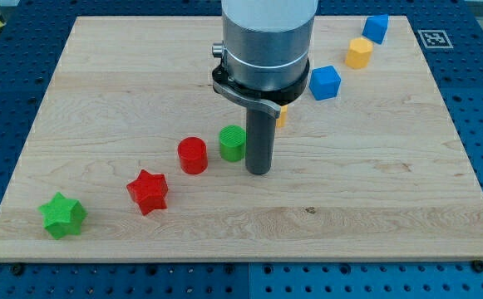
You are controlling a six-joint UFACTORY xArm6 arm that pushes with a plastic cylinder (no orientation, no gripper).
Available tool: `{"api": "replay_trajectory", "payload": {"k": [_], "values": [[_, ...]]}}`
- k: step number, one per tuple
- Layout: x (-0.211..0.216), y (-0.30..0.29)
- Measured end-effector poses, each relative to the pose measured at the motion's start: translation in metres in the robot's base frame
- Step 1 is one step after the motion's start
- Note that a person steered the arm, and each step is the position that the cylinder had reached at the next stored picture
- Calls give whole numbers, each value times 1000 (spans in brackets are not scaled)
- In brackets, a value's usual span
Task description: Place the red star diagonally in between the green star and red circle
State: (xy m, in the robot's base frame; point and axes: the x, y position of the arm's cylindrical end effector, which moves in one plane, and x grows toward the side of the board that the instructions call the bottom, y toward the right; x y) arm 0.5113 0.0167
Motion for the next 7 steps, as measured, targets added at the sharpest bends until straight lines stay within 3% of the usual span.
{"api": "replay_trajectory", "payload": {"k": [5, 7], "values": [[-19, 0], [18, -9]]}}
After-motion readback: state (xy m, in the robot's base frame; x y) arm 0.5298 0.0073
